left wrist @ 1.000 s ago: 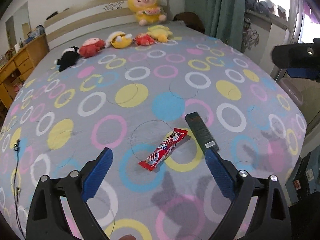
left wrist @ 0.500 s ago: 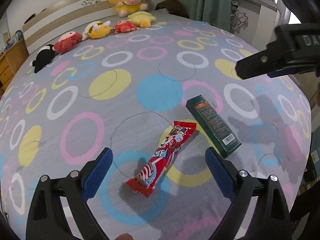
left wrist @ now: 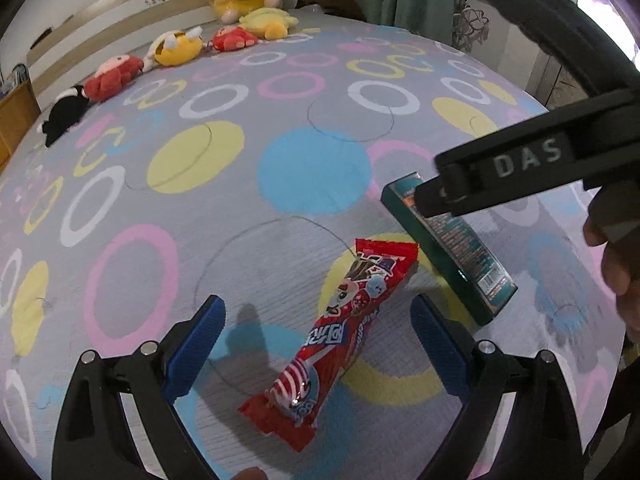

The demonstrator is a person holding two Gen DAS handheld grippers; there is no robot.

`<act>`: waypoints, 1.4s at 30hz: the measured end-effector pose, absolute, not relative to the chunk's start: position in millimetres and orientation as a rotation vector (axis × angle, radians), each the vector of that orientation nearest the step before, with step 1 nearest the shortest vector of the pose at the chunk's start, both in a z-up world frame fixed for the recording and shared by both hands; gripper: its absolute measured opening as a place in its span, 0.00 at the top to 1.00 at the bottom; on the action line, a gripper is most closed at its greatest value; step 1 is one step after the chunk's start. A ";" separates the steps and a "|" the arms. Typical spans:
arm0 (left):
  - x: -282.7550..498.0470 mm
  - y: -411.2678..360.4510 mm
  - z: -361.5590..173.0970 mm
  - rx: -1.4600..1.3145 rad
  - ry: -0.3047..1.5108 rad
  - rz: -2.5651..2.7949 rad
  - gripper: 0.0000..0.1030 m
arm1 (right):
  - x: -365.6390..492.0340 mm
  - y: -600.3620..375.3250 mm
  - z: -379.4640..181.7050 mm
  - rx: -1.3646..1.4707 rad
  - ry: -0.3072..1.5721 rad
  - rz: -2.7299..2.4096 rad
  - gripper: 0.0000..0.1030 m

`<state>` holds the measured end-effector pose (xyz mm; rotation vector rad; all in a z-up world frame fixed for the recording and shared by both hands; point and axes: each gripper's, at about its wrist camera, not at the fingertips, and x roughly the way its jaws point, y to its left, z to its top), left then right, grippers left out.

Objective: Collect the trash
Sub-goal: 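Grasp the red candy wrapper with the left gripper while the right gripper grasps the green box, then lift and carry the candy wrapper and green box with both tools toward the bag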

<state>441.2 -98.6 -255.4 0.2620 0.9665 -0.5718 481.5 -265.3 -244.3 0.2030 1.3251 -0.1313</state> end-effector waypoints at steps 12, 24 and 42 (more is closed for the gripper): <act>444.9 -99.6 -267.1 0.245 0.986 -0.508 0.47 | 488.3 -258.1 -281.0 0.117 1.384 -0.137 0.10; 449.4 -87.6 -264.3 0.154 0.996 -0.469 0.85 | 481.9 -232.0 -271.5 0.062 1.355 -0.096 0.65; 414.5 -98.2 -227.6 0.199 0.958 -0.424 0.86 | 434.2 -228.7 -233.1 0.063 1.241 -0.033 0.66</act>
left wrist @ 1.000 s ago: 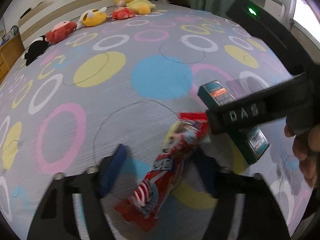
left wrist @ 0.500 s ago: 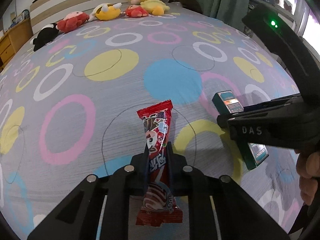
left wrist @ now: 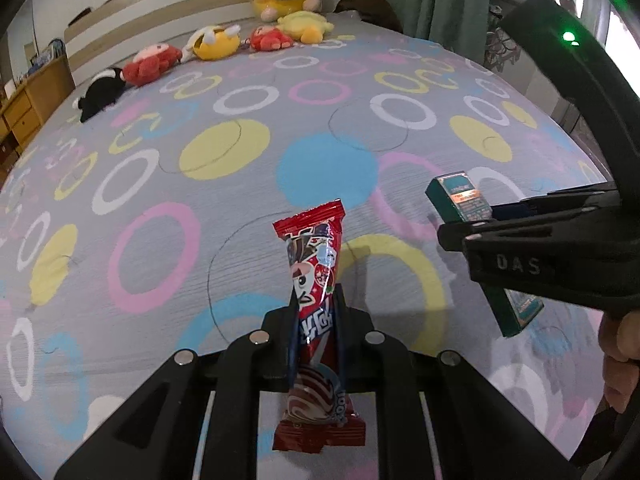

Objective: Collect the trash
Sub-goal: 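Lift and carry the candy wrapper and green box with both tools toward the bag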

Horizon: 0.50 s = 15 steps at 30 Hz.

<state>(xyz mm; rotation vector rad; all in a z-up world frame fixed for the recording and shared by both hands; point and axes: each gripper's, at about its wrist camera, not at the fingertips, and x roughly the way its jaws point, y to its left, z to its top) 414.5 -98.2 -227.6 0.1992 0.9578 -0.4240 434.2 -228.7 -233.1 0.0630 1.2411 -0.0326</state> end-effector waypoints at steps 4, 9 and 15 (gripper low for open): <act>392.1 -99.5 -207.0 0.193 0.928 -0.421 0.86 | 409.2 -239.7 -202.4 0.077 1.184 -0.009 0.66; 354.0 -101.8 -184.2 0.211 0.911 -0.405 0.86 | 372.4 -252.2 -155.7 0.079 1.107 0.022 0.66; 304.4 -100.5 -140.2 0.229 0.870 -0.390 0.86 | 322.6 -258.1 -102.7 0.092 1.013 0.074 0.66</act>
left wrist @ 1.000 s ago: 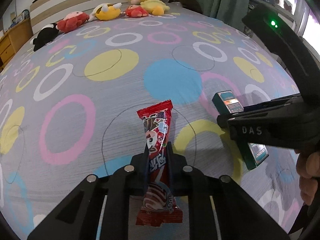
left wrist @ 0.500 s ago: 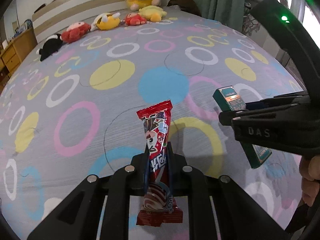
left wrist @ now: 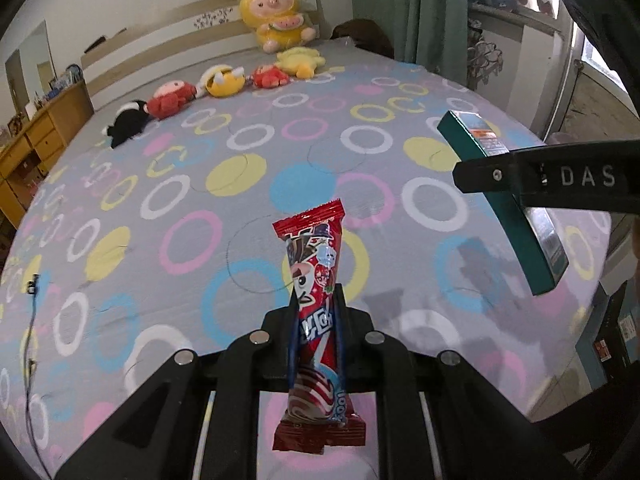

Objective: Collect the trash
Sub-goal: 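Lift and carry the candy wrapper and green box with both tools toward the bag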

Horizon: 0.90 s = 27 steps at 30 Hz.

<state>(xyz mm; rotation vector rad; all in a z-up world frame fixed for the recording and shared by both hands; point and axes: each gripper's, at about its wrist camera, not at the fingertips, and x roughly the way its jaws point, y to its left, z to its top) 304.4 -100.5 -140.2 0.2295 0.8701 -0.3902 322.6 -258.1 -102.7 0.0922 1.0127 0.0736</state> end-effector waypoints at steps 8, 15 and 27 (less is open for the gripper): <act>245.8 -101.7 -82.2 0.252 0.819 -0.386 0.86 | 256.9 -266.7 -54.2 0.111 0.922 0.128 0.66; 202.9 -106.2 -49.4 0.240 0.786 -0.423 0.86 | 194.1 -279.5 -23.2 0.112 0.854 0.150 0.66; 133.2 -114.5 -40.8 0.220 0.784 -0.509 0.86 | 110.1 -299.8 -24.3 0.116 0.813 0.151 0.66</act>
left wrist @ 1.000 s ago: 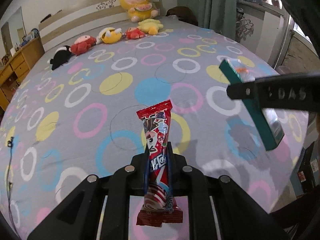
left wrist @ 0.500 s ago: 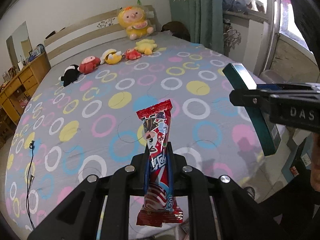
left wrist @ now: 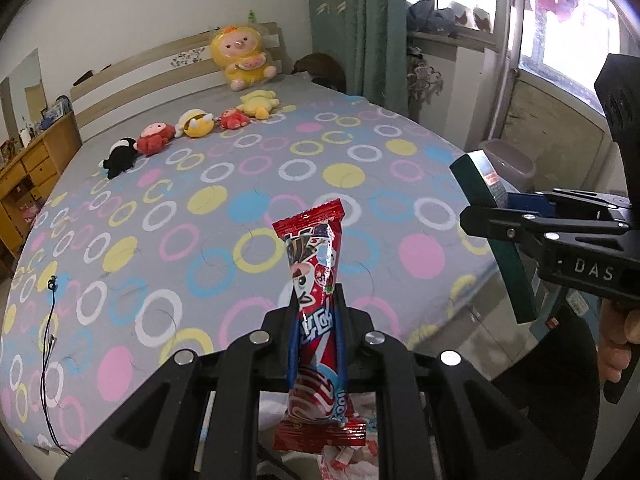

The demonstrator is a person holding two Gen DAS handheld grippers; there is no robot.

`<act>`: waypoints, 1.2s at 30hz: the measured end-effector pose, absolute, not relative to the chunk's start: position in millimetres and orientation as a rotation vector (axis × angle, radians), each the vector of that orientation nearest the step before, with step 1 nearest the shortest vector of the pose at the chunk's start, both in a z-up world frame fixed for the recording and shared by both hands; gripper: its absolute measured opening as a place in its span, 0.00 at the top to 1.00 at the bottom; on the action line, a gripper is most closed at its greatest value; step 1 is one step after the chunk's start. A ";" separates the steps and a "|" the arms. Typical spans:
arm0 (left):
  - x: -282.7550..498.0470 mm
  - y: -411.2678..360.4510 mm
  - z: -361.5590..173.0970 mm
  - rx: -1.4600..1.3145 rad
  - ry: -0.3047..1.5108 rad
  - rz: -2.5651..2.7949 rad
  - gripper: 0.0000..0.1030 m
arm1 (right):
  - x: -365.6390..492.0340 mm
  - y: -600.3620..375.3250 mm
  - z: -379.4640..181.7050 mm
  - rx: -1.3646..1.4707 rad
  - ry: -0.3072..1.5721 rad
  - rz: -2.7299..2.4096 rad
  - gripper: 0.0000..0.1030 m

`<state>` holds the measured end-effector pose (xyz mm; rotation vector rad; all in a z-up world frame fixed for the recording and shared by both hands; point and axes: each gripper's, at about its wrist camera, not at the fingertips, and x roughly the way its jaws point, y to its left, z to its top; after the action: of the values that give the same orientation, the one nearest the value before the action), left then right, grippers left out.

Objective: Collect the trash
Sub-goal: 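Lift and carry the candy wrapper and green box with both tools toward the bag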

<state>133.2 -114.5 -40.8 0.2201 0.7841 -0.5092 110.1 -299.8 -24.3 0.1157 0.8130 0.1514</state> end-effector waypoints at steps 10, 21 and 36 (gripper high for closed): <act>107.6 -124.1 -75.6 0.239 0.853 -0.550 0.86 | 79.8 -303.0 -58.8 0.143 0.869 0.139 0.66; 79.9 -126.2 -124.9 0.252 0.957 -0.583 0.86 | 45.9 -296.0 -105.5 0.131 0.944 0.133 0.66; 58.5 -133.6 -237.0 0.323 1.197 -0.571 0.86 | 29.7 -282.0 -194.1 0.105 1.083 0.140 0.66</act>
<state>58.5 -133.6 -237.0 0.3230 1.1974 -0.5713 29.7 -282.0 -194.1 0.1047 1.0834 0.1404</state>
